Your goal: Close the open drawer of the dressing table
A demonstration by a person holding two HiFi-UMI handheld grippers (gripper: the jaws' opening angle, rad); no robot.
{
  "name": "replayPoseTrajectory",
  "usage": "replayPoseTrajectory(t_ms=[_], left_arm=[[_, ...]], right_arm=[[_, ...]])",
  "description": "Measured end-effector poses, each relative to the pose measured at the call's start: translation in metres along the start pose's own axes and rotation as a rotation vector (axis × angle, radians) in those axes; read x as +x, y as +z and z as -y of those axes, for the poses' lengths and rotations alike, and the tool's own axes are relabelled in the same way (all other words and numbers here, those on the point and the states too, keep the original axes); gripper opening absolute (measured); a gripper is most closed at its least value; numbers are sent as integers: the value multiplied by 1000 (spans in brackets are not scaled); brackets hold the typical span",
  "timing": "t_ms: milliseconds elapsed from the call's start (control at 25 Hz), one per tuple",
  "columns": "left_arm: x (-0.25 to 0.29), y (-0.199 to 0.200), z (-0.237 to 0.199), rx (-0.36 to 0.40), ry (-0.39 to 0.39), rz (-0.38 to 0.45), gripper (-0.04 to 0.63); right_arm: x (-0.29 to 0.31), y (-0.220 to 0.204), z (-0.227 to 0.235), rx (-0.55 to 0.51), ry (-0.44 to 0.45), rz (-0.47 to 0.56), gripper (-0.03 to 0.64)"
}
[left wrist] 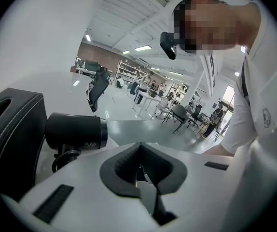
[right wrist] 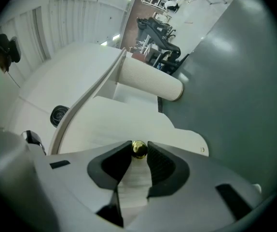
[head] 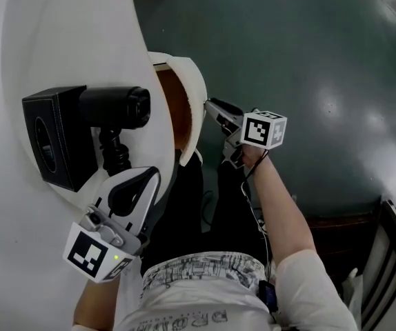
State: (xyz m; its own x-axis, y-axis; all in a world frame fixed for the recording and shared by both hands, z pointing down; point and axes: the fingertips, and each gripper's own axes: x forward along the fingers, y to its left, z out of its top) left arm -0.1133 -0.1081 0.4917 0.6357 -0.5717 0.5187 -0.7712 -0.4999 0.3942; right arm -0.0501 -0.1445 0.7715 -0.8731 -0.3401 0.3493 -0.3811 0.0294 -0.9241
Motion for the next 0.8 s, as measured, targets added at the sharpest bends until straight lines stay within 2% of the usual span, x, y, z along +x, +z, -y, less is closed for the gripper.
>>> replayPoseTrajectory(t_ms=[800], left_arm=[[-60, 0, -46, -25, 46, 59, 15]], right_arm=[[96, -40, -45, -50, 43, -105, 112]])
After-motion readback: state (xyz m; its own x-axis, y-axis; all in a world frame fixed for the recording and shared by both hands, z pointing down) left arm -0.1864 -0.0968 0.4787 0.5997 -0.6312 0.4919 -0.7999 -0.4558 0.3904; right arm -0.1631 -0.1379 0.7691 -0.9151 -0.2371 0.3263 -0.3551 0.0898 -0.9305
